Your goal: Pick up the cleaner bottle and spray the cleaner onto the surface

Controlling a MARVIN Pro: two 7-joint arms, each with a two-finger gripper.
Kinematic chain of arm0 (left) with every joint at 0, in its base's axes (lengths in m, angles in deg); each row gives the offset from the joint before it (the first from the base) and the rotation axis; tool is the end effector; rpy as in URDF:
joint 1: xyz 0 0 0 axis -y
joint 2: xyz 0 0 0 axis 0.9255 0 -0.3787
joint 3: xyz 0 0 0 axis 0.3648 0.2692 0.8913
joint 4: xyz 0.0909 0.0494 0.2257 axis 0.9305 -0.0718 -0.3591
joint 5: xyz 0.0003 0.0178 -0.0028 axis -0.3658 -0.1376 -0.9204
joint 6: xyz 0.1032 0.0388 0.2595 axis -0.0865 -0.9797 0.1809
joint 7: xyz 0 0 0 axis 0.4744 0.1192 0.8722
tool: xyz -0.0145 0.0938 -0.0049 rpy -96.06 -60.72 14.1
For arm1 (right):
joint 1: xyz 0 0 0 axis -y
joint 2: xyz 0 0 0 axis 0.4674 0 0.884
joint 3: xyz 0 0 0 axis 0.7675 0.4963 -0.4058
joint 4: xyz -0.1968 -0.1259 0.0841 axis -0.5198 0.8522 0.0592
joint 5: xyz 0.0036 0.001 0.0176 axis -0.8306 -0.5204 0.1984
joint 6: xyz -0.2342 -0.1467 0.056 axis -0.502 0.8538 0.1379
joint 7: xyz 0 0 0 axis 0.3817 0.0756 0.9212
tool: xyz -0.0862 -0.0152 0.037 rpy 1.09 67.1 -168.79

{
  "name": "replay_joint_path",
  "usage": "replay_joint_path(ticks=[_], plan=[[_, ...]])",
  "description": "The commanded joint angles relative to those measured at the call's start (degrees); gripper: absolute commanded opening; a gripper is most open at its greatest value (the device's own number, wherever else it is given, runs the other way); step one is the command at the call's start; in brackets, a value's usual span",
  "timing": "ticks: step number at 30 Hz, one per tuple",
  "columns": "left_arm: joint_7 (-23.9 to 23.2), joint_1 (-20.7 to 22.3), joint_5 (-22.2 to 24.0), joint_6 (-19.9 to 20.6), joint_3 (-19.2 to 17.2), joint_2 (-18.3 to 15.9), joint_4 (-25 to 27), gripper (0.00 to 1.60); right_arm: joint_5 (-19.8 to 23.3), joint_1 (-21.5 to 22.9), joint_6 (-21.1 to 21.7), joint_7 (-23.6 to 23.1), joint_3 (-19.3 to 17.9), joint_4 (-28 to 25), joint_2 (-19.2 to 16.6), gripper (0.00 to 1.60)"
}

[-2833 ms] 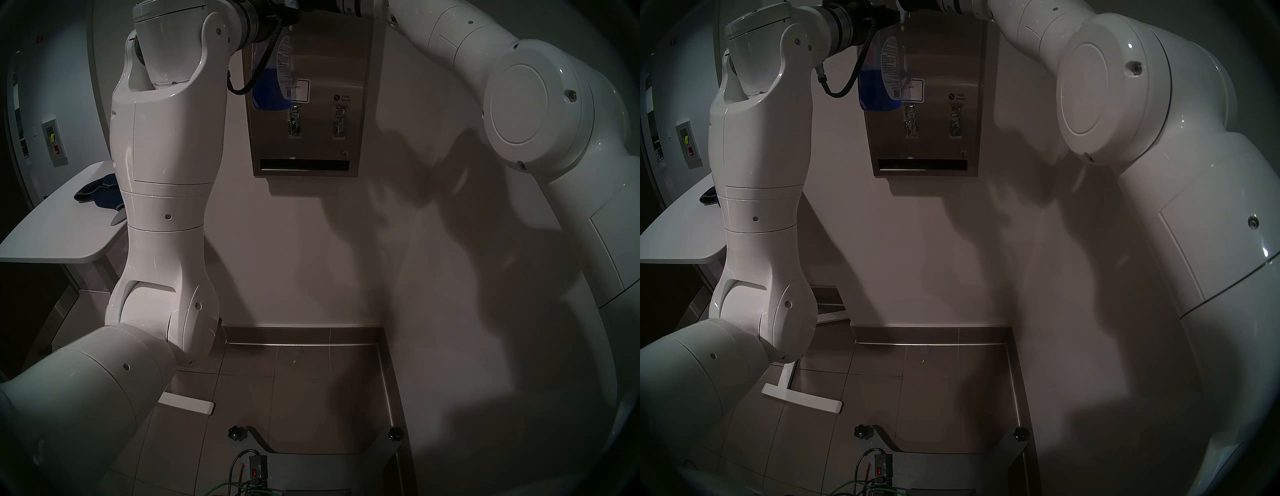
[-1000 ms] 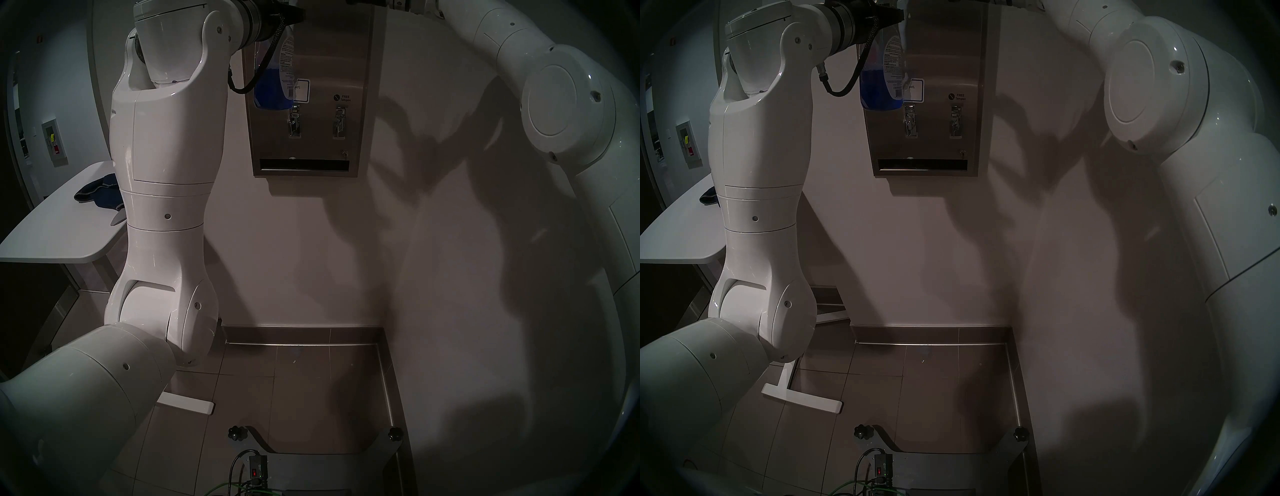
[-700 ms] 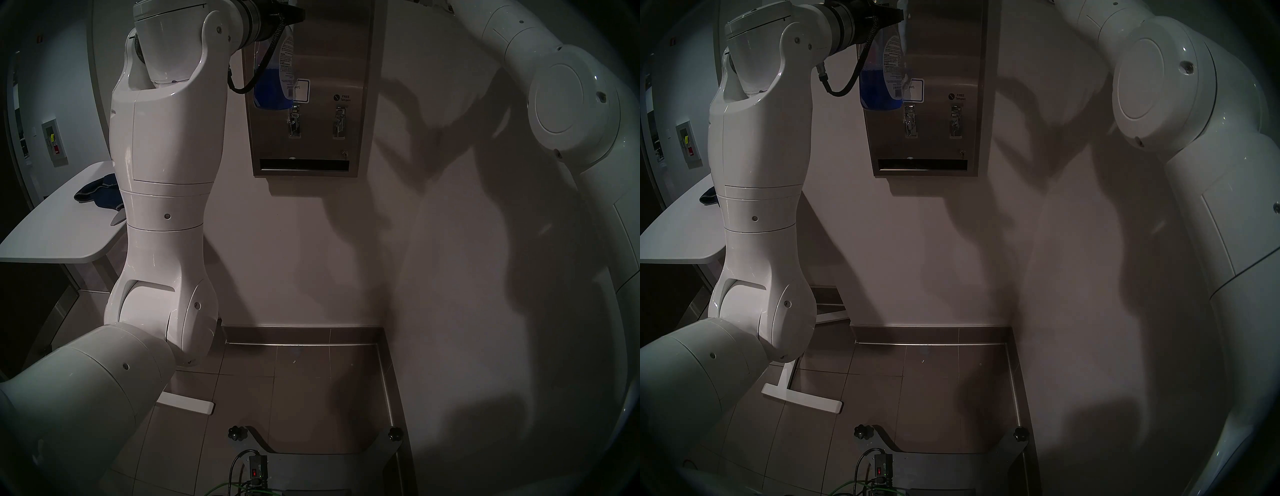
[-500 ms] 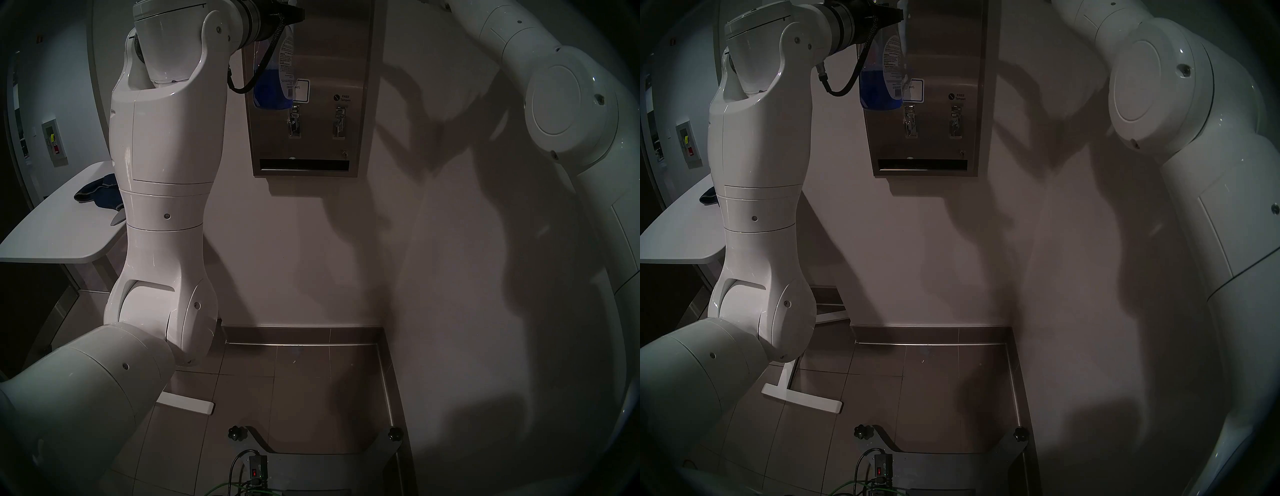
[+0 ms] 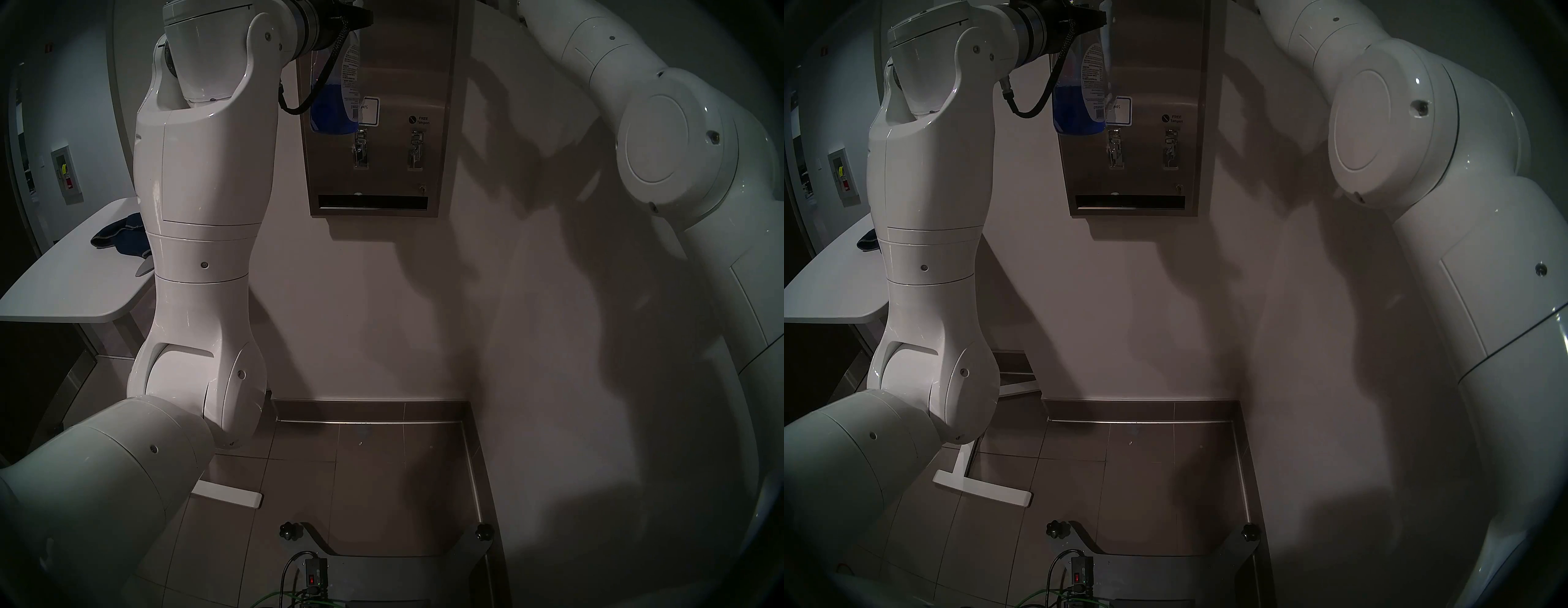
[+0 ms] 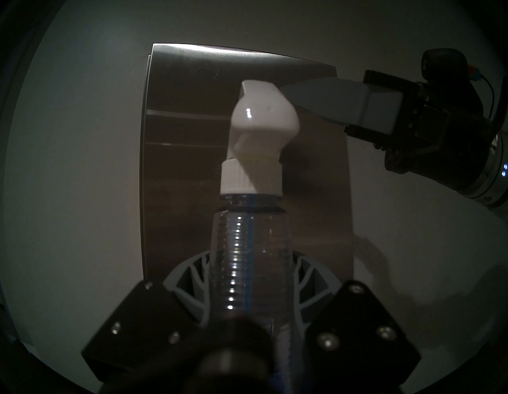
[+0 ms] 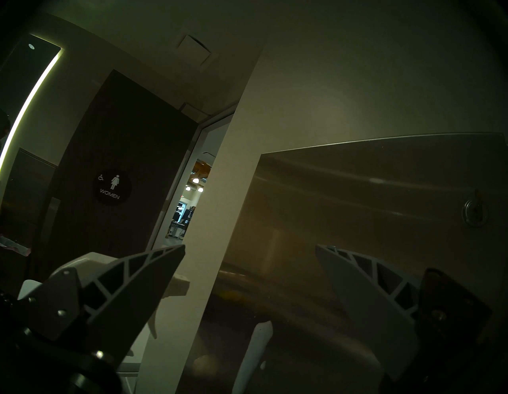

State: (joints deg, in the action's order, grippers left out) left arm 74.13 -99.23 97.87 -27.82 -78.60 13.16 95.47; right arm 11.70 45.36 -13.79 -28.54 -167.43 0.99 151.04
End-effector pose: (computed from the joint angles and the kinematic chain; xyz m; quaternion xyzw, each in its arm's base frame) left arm 0.4150 -0.0509 0.1701 0.6011 -0.0945 0.7901 0.0747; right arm 0.5322 0.0825 0.2510 -0.4129 -0.3564 -0.8012 0.2461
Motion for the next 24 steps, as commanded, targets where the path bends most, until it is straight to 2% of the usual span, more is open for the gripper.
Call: replay_joint_path(ticks=[1,11,24], plan=[[0.04,3.40,-0.02,-0.29,-0.09,0.05,1.93,0.00,-1.03,0.11,-4.67,4.37,0.57,-3.23,0.11,1.60],[0.06,3.13,0.01,-0.29,-0.10,0.07,1.90,0.00,-3.99,-2.85,-9.26,9.99,2.08,-4.88,-0.93,1.60],[0.08,2.92,0.03,-0.29,-0.12,0.09,1.91,0.00,-6.19,-5.84,-12.75,15.37,3.04,-7.06,-2.70,1.60]])
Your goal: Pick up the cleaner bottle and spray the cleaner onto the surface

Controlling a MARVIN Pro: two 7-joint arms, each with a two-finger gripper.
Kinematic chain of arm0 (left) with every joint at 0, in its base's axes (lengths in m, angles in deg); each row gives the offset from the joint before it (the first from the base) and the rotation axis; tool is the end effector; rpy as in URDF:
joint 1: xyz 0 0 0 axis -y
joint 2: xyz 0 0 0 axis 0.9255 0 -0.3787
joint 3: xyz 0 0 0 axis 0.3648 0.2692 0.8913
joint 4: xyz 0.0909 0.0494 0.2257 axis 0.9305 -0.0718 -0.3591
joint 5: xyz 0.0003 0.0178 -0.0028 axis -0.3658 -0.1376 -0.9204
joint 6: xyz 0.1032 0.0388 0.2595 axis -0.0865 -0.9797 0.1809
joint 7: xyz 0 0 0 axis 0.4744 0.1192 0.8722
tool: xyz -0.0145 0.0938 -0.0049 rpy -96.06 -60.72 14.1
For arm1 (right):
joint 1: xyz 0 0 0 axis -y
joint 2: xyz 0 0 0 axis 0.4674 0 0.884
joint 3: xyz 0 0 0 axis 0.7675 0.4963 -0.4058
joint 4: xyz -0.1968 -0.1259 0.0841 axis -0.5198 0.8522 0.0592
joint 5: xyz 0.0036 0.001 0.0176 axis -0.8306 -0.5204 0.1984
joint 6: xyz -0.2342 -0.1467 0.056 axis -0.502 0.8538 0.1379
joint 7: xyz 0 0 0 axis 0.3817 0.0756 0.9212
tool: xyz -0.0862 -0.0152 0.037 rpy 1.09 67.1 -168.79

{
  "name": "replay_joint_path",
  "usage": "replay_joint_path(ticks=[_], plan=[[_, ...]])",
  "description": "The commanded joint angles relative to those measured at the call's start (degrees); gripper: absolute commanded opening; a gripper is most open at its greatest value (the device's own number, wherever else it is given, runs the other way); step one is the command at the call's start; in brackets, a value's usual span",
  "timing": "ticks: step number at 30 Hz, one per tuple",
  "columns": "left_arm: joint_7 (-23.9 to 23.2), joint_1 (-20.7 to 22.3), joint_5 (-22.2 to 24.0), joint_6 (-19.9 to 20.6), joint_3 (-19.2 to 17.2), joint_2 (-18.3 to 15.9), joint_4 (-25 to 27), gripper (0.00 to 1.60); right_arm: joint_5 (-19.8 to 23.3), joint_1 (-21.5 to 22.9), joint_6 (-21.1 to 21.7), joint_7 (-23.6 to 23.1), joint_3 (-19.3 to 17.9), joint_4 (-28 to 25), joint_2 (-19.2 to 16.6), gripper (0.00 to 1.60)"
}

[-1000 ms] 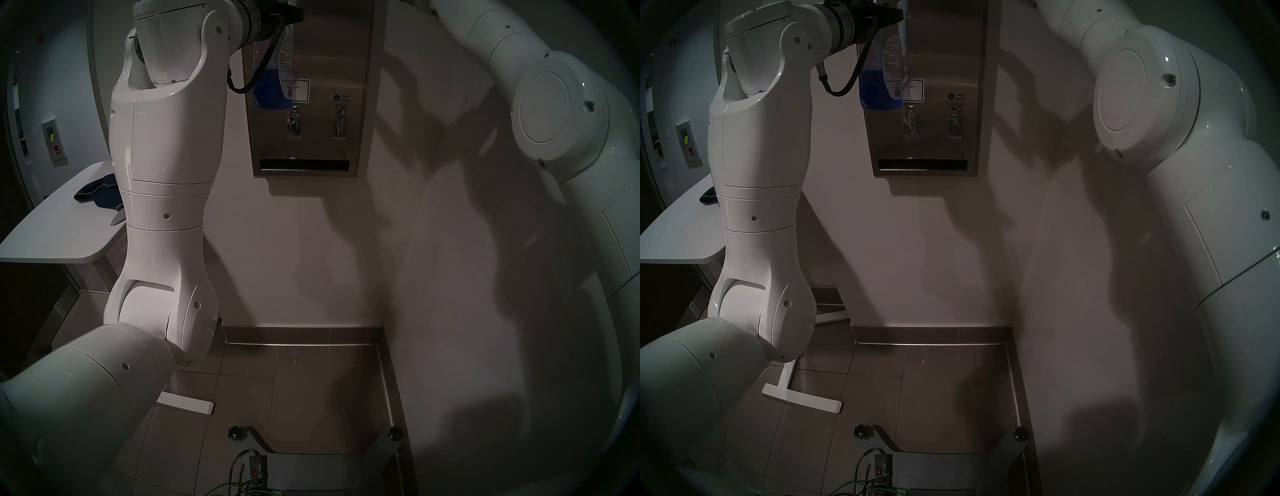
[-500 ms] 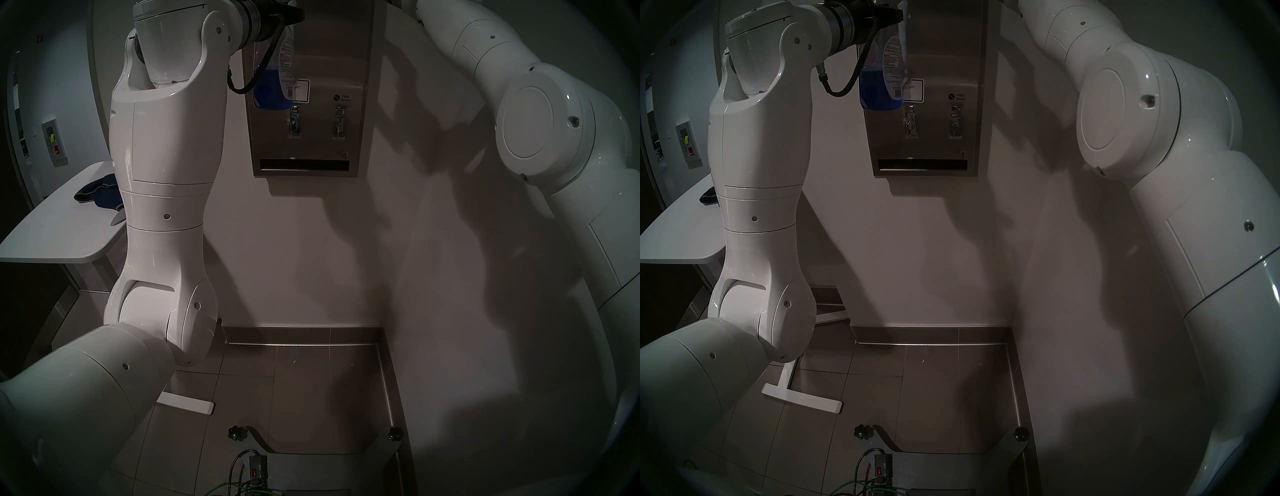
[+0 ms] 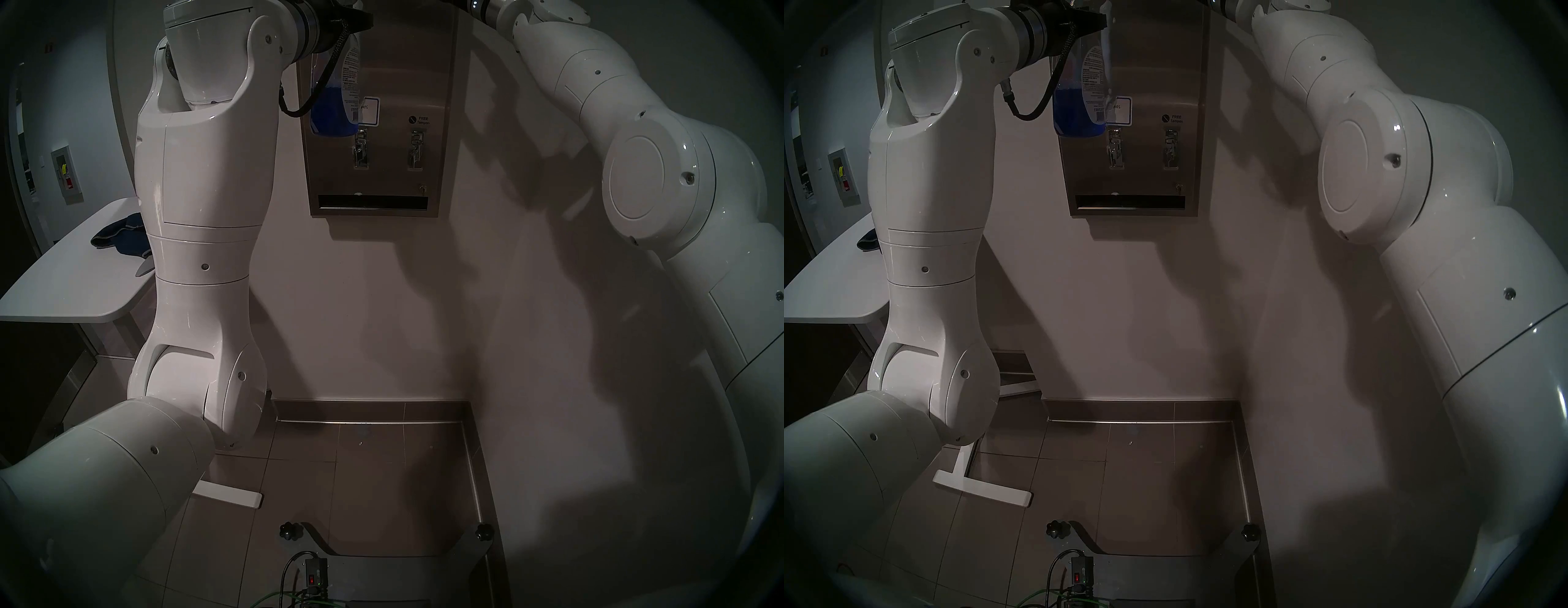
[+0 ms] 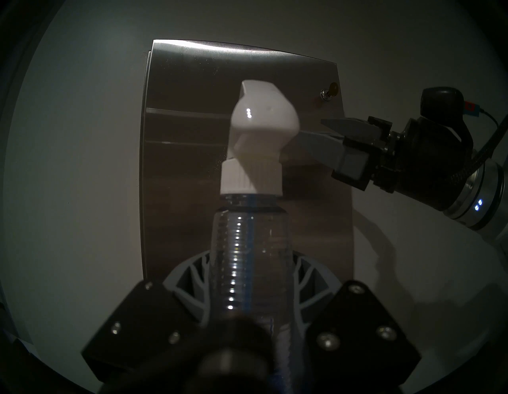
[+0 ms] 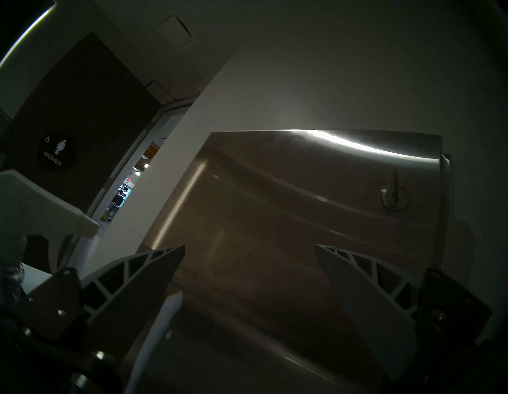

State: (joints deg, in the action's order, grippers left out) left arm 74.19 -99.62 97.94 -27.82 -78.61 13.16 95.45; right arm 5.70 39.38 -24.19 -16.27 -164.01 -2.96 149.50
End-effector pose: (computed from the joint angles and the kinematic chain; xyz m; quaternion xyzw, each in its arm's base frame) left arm 0.4162 -0.0508 0.1672 0.6039 -0.0940 0.7879 0.0753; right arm 0.5562 0.0604 0.2239 -0.3983 -0.3214 -0.8517 0.1127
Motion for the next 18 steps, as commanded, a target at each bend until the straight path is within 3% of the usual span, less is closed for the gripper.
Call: replay_joint_path(ticks=[1,18], plan=[[0.02,3.30,-0.03,-0.29,-0.11,0.09,1.93,0.00,-0.36,-0.10,-2.70,3.55,-0.35,-3.40,-1.17,1.60],[0.05,3.21,-0.01,-0.29,-0.11,0.10,1.96,0.00,-2.52,-4.29,-6.59,10.60,-1.23,-8.13,-2.07,1.60]])
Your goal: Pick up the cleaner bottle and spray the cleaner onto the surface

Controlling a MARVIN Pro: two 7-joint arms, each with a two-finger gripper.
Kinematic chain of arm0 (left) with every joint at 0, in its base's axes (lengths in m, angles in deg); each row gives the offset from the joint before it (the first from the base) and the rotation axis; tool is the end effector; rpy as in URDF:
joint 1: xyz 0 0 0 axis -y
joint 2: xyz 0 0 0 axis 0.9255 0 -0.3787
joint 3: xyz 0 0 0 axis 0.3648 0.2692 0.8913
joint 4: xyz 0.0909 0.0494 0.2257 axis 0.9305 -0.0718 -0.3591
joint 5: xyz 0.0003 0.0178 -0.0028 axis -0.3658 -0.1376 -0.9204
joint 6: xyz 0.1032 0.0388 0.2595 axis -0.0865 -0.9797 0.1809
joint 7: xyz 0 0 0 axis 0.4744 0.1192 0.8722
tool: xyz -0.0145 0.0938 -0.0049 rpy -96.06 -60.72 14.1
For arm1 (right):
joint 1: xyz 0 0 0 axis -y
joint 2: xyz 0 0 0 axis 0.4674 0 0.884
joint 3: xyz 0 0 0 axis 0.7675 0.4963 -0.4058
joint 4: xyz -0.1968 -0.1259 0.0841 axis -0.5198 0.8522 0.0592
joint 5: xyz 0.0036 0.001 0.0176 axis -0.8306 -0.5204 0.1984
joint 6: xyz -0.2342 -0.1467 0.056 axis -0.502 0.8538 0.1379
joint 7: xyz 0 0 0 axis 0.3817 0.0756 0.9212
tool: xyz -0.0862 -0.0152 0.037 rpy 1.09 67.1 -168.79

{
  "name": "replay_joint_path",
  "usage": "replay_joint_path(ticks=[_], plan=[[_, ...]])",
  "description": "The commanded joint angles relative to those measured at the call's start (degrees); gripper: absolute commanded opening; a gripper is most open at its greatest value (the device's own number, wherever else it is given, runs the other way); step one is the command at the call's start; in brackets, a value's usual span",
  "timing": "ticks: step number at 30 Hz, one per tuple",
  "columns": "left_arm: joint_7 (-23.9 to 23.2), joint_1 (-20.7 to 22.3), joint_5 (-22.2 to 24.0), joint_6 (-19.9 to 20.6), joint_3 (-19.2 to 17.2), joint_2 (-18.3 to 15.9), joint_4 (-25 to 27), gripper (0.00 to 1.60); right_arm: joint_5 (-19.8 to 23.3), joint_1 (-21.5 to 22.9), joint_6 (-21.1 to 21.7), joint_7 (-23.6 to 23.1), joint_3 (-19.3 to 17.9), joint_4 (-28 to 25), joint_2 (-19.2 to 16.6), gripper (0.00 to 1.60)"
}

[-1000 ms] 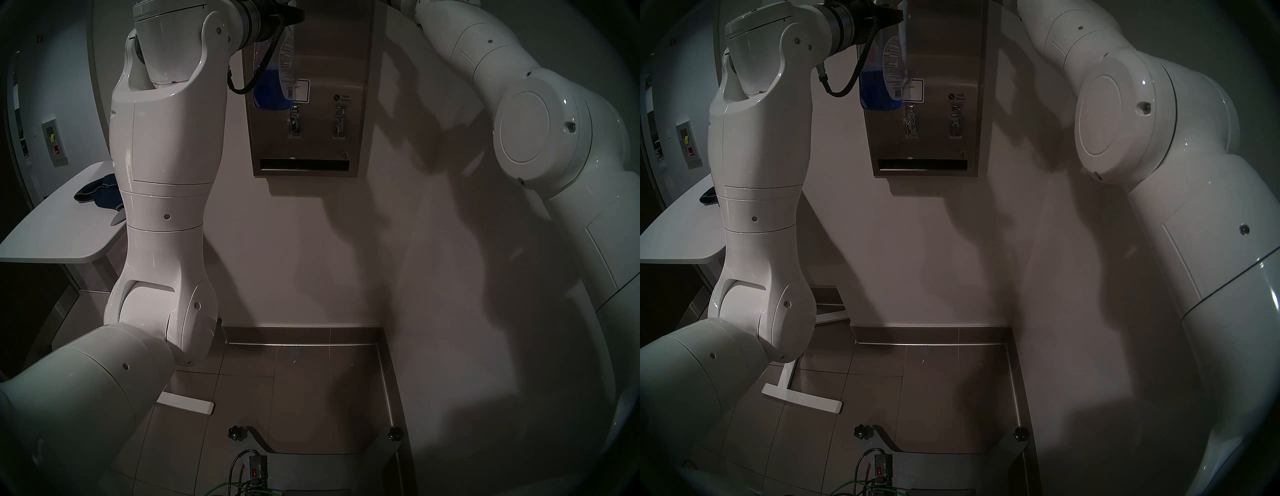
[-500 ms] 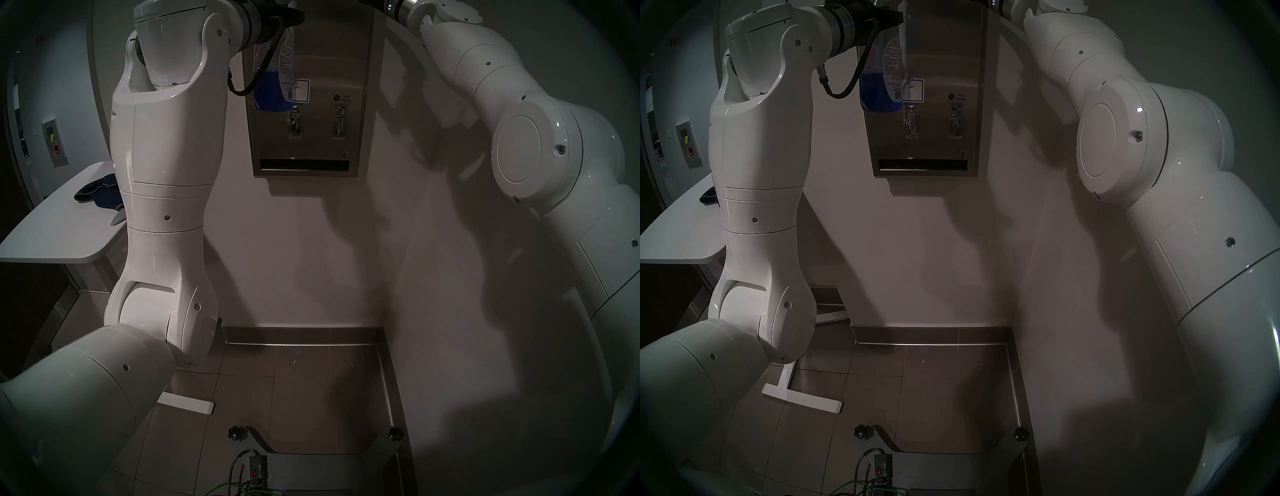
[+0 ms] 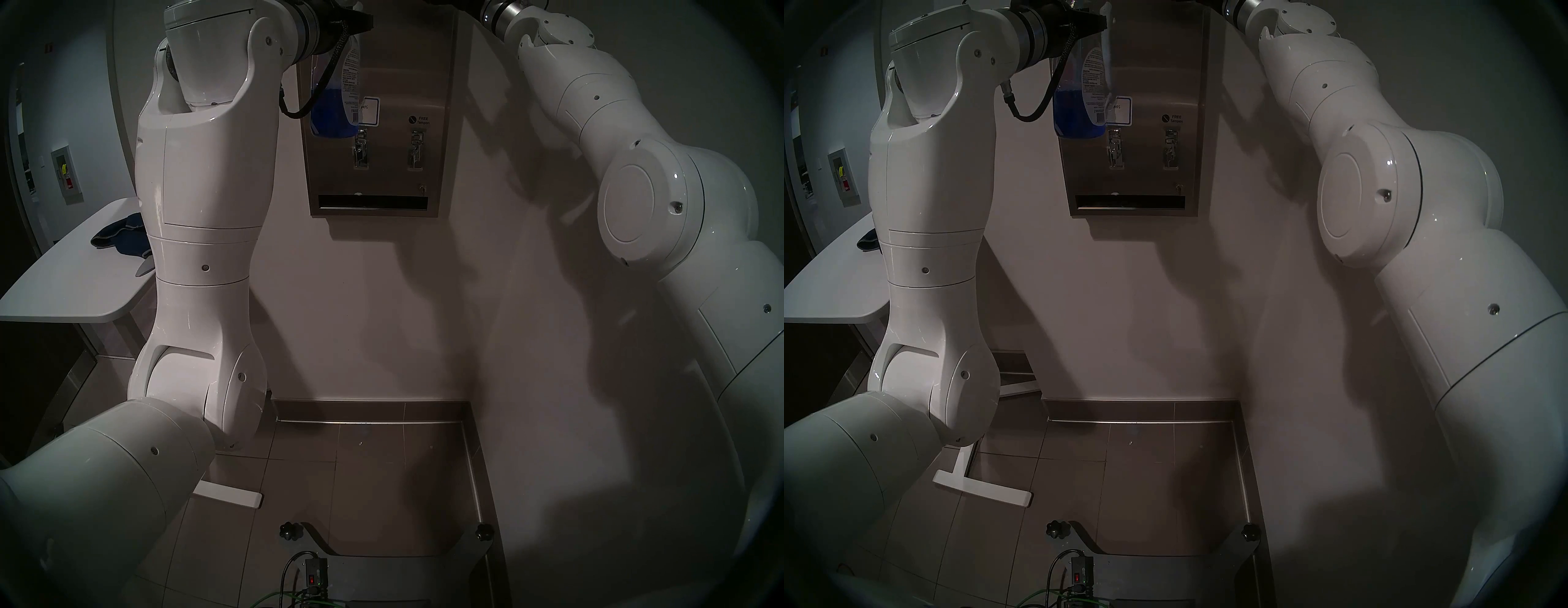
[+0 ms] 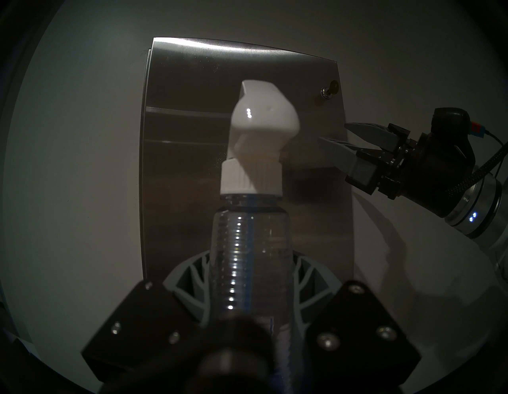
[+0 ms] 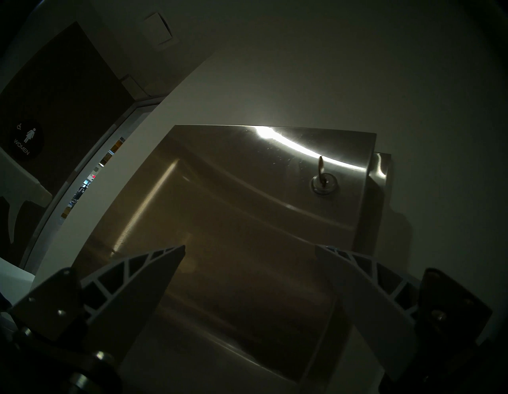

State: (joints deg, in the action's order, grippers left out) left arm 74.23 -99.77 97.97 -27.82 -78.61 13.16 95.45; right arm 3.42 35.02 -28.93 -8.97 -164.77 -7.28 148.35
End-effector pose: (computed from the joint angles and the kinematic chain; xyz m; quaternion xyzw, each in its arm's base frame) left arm 0.4167 -0.0508 0.1661 0.6050 -0.0937 0.7871 0.0754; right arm 0.5624 0.0407 0.2142 -0.3729 -0.2758 -0.8838 0.0608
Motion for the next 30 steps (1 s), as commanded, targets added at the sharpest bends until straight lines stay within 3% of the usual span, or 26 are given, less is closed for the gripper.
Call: replay_joint_path(ticks=[1,15,30], plan=[[0.01,3.34,-0.04,-0.29,-0.11,0.09,1.95,0.00,-0.47,-0.20,-2.05,3.79,-0.47,-4.14,-1.05,1.60],[0.03,3.16,-0.01,-0.29,-0.12,0.11,1.94,0.00,-2.57,-4.70,-3.68,8.88,-1.26,-9.08,-2.28,1.60],[0.04,2.85,0.01,-0.29,-0.14,0.13,1.92,0.00,-4.31,-11.27,-4.25,10.72,-1.52,-15.49,-2.32,1.60]])
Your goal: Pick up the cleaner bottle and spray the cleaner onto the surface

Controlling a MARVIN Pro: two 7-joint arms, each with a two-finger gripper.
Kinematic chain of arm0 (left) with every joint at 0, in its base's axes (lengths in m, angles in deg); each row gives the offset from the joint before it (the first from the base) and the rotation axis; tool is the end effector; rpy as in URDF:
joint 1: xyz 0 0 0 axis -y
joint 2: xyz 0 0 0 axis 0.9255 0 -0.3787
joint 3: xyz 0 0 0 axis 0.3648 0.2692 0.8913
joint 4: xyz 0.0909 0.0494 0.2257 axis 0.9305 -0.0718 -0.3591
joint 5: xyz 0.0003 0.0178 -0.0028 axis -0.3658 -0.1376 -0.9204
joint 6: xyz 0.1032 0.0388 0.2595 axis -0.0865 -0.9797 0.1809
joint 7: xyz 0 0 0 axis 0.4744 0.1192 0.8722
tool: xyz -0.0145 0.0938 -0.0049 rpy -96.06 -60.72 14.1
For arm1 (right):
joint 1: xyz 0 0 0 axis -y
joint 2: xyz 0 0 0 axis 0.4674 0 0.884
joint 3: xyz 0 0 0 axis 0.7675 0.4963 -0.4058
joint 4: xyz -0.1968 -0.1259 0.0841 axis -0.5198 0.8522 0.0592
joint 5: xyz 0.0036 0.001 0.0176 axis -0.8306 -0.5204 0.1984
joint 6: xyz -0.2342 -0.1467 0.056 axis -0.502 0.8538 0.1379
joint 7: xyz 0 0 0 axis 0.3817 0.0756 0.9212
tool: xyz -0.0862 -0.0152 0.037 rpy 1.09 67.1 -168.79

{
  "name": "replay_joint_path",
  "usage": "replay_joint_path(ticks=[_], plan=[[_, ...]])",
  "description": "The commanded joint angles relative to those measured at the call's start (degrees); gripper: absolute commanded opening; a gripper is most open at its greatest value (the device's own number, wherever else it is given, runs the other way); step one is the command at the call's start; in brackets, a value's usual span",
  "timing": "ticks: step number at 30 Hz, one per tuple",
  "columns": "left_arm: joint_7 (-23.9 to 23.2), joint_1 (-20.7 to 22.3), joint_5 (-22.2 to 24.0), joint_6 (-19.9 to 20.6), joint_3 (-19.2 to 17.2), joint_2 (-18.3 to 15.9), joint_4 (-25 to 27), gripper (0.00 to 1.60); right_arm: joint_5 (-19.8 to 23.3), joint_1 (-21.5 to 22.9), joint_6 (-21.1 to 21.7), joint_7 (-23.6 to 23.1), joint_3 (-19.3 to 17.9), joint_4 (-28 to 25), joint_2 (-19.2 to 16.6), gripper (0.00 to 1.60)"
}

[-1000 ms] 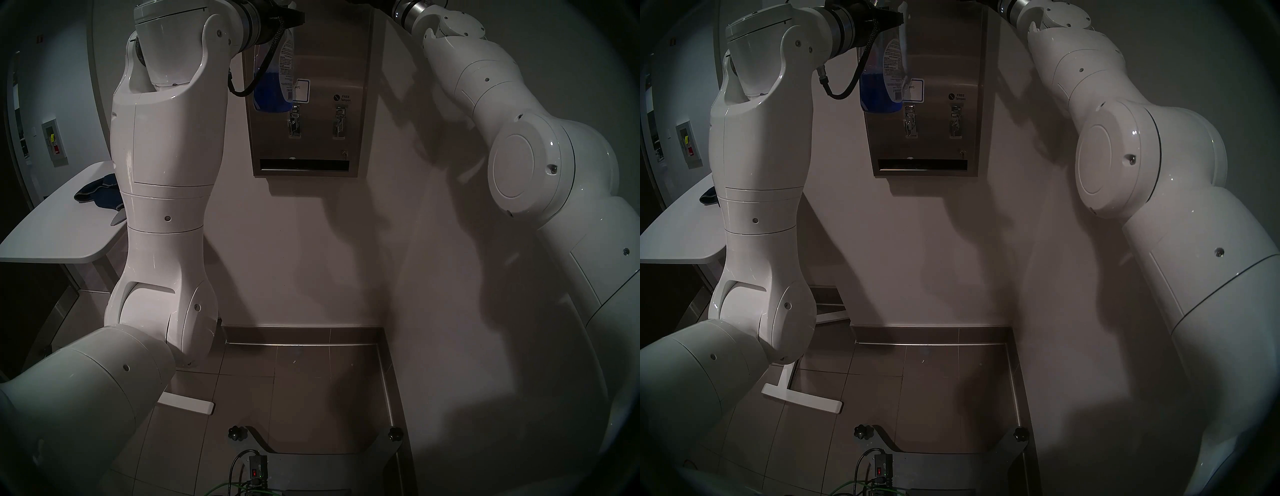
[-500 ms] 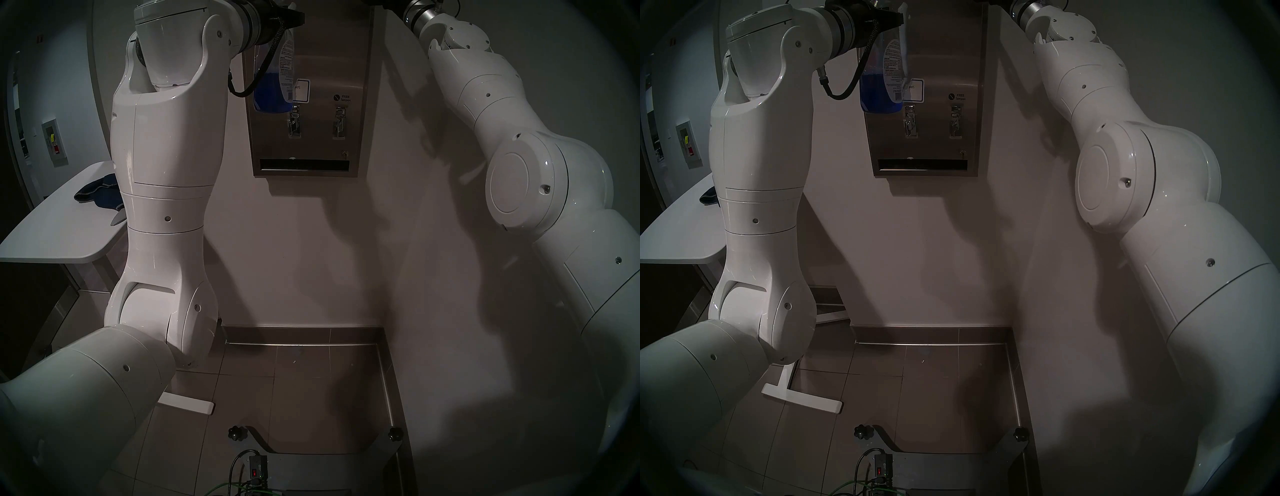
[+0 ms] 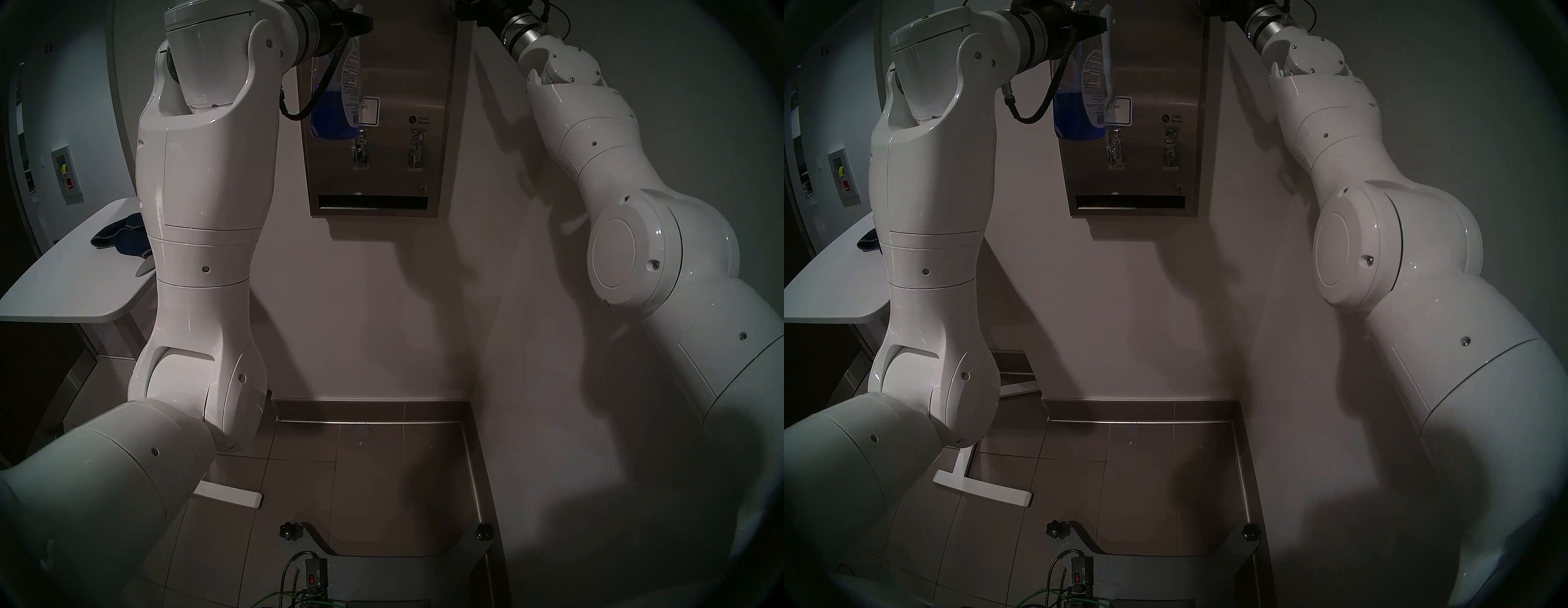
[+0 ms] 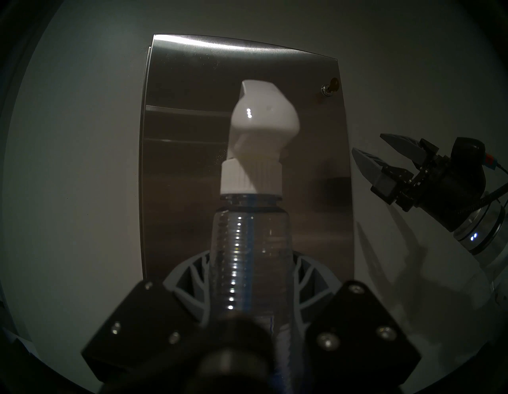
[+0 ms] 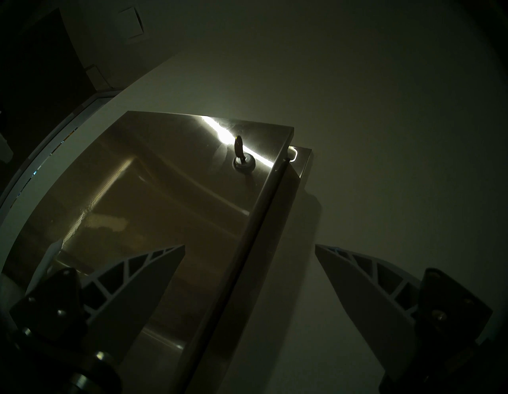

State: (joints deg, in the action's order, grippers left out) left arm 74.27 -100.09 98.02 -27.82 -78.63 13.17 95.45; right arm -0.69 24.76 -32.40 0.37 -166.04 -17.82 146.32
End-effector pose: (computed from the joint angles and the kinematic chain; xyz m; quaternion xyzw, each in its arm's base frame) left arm 0.4176 -0.0507 0.1638 0.6072 -0.0931 0.7854 0.0760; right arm 0.5680 0.0106 0.1795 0.3530 0.2194 0.9095 0.0088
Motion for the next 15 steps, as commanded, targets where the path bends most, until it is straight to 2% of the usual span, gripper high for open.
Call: replay_joint_path(ticks=[1,15], plan=[[0.00,3.16,-0.04,-0.29,-0.13,0.13,1.92,0.00,-0.27,-1.36,-0.81,1.49,-0.30,-5.32,-0.31,1.60],[0.02,2.95,-0.02,-0.29,-0.15,0.14,1.96,0.00,-1.26,-8.17,-1.02,3.59,-1.54,-13.42,-0.54,1.60]])
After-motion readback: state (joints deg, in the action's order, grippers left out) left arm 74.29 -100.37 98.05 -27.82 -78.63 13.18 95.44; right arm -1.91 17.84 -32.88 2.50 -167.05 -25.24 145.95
